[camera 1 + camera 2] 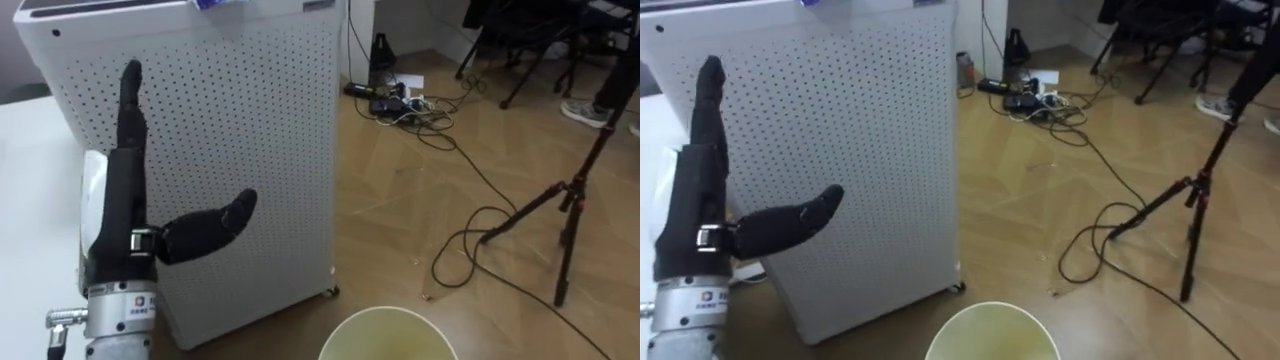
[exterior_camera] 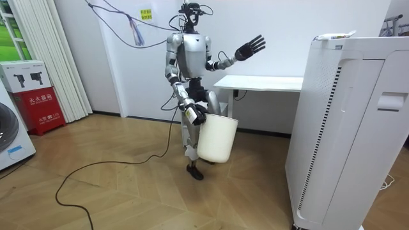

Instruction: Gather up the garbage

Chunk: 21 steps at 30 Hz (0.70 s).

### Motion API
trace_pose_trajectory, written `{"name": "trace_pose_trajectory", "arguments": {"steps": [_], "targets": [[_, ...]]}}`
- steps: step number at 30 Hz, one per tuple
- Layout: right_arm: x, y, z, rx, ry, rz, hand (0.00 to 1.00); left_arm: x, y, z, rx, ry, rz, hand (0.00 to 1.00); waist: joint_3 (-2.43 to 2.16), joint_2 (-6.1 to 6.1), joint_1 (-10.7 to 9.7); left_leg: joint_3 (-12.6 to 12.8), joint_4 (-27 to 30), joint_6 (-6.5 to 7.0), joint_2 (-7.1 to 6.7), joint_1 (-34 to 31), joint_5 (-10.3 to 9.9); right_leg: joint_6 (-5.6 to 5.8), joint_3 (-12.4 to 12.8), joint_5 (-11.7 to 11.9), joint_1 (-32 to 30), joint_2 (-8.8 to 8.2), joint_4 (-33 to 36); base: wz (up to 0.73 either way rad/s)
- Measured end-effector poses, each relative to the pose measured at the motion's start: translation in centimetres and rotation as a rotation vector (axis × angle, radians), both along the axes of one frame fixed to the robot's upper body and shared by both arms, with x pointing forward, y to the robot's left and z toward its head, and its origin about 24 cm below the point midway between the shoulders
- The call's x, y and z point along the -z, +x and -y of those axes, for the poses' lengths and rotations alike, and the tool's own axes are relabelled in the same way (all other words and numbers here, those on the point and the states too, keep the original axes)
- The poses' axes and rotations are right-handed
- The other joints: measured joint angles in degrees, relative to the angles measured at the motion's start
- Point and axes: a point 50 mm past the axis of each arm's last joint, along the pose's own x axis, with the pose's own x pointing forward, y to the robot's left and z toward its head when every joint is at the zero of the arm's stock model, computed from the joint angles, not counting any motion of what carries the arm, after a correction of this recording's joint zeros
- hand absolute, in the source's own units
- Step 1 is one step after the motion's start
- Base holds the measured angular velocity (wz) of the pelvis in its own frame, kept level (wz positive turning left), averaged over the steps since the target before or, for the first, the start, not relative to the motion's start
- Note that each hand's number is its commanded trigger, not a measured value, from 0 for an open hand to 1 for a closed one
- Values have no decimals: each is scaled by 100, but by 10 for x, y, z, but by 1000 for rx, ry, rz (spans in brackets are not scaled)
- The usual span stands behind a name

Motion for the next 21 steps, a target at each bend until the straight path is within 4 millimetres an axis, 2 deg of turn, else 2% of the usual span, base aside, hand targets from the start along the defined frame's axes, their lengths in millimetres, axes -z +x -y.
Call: {"name": "trace_pose_trajectory", "arguments": {"steps": [1,2,3,4,5,6,7,9,10,11,12,14,15,16,17,18,19,21], "targets": [[1,-3,3,12,-10,-13,100,-1,-1,0,-2,-7,20,0,-18,34,76,-112,-684,-123,-87,-207,290,14,152,-9,30,4,-12,0],[3,-6,6,19,-22,-29,100,-2,-2,-1,-13,-13,37,0,-41,136,218,-150,-1331,-113,-75,-310,656,21,241,-40,40,50,-1,-36],[4,-8,6,21,-24,-36,100,-3,-3,-2,-21,-13,45,0,-66,202,285,-262,-1610,-109,-60,-326,780,30,252,-90,62,82,28,-56],[6,-11,4,20,-21,-45,100,-4,-4,-4,-43,-3,66,0,-67,277,373,-486,-1838,-85,-34,-300,1059,67,209,-258,109,94,198,-44],[7,-12,2,18,-16,-50,100,-5,-4,-5,-52,9,74,0,-71,275,385,-503,-1813,-68,-41,-274,1207,107,167,-362,126,61,301,-42],[8,-13,0,8,-10,-54,100,-6,-5,-7,-71,37,90,0,-85,216,385,-471,-1723,-26,-82,-266,1396,198,14,-537,122,-73,483,-22],[8,-13,0,4,-6,-53,100,-7,-5,-8,-83,66,99,0,-89,194,386,-360,-1600,-11,-89,-284,1433,281,-63,-636,140,-189,551,-20],[8,-13,0,4,-4,-54,100,-8,-5,-8,-84,82,102,0,-54,102,386,-305,-1422,-5,-157,-286,1432,363,-59,-753,225,-285,569,-5],[8,-14,-1,2,-7,-56,100,-8,-5,-7,-88,99,105,0,-48,58,377,-274,-1286,65,-193,-285,1458,432,-72,-829,309,-336,575,0],[8,-14,-1,0,-12,-58,100,-8,-5,-7,-86,107,110,0,-51,23,387,-270,-1081,279,-269,-286,1403,494,-107,-922,406,-427,605,0],[8,-14,-1,-2,-17,-60,100,-9,-5,-7,-90,122,116,0,-50,0,382,-256,-954,384,-314,-291,1294,495,-129,-972,453,-485,638,5],[8,-14,3,-5,-32,-63,100,-14,-4,-6,-97,168,148,0,-64,-83,388,-178,-540,518,-549,-311,853,660,-297,-1170,501,-813,978,4],[7,-14,5,-3,-36,-62,100,-15,-3,-5,-99,174,155,0,-65,-78,380,-156,-452,573,-587,-305,741,700,-378,-1195,492,-870,1160,-4],[7,-14,7,0,-38,-62,100,-18,-2,-5,-101,191,173,0,-62,-70,395,-110,-350,631,-661,-264,602,708,-454,-1167,352,-1020,1639,0],[6,-14,7,0,-38,-61,100,-21,-1,-4,-104,199,188,0,-63,-69,391,-96,-299,680,-687,-247,547,711,-424,-1102,265,-1071,1915,10],[7,-14,6,-3,-37,-61,100,-26,2,-2,-110,222,223,0,-50,-50,371,-95,-232,751,-694,-169,432,775,-375,-877,101,-1128,2364,13],[7,-15,5,-6,-31,-63,100,-30,4,0,-118,255,254,0,-36,-5,371,-154,-224,779,-677,-39,337,754,-356,-609,8,-1117,2693,7],[6,-13,4,-13,-26,-54,100,-36,5,0,-135,290,297,0,-11,142,371,-345,-243,773,-579,110,236,728,-343,-707,-107,-954,2578,0]]}}
